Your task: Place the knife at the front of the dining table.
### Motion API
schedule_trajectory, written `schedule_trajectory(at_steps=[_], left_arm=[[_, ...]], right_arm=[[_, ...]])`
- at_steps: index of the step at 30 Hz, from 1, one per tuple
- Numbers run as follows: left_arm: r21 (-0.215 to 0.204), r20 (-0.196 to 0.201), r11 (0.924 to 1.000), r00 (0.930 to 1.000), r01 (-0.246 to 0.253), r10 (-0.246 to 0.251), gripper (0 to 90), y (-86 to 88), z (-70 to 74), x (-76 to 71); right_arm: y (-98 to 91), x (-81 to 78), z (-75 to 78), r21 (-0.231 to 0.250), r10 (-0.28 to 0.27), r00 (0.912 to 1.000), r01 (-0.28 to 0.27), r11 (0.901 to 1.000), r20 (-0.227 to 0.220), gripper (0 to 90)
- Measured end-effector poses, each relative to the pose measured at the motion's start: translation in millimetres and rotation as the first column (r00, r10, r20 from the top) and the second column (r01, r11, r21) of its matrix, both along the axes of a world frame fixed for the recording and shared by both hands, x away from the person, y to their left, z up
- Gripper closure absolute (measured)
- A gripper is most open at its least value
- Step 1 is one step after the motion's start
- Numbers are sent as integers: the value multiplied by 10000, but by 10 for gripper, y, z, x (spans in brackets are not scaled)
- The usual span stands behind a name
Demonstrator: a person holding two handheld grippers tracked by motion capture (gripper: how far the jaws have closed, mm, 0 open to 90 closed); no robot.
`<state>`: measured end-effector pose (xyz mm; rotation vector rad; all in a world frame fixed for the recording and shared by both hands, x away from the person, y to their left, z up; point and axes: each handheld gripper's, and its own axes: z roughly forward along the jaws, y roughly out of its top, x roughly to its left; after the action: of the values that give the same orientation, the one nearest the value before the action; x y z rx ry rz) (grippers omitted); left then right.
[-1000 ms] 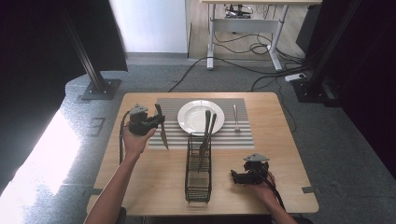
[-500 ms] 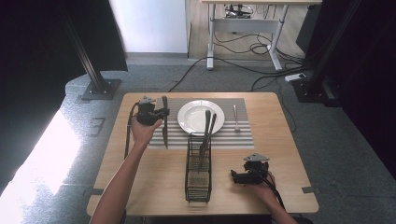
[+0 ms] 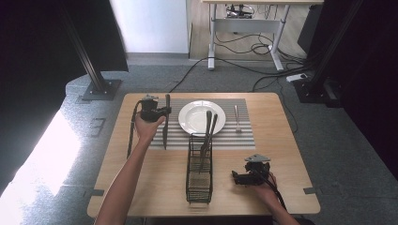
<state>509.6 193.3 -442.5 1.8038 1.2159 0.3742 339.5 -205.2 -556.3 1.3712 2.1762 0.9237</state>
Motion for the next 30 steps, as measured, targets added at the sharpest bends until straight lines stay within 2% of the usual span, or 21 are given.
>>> schedule_trajectory(at_steps=[3, 13, 18, 24, 30], left_arm=[[45, -67, 10000, 10000, -63, 63, 825, 5, -19, 26], [48, -688, 9993, 9970, -361, 363, 837, 60, -180, 234], [112, -859, 9990, 9953, -443, 451, 838, 65, -231, 309], [-19, -1065, 9985, 9928, -548, 543, 839, 61, -291, 371], [98, -1151, 9982, 9915, -594, 601, 839, 27, -320, 425]], right_arm=[[0, 0, 0, 0, -1, 10000, 1, 10000, -2, 0], [0, 0, 0, -3, 5, 10000, -5, 10000, 7, 0], [0, 1, 0, 3, 24, 10000, -24, 10000, 1, 0], [0, 1, 0, 1, 26, 10000, -26, 10000, 2, 0], [0, 1, 0, 1, 26, 10000, -26, 10000, 1, 0]])
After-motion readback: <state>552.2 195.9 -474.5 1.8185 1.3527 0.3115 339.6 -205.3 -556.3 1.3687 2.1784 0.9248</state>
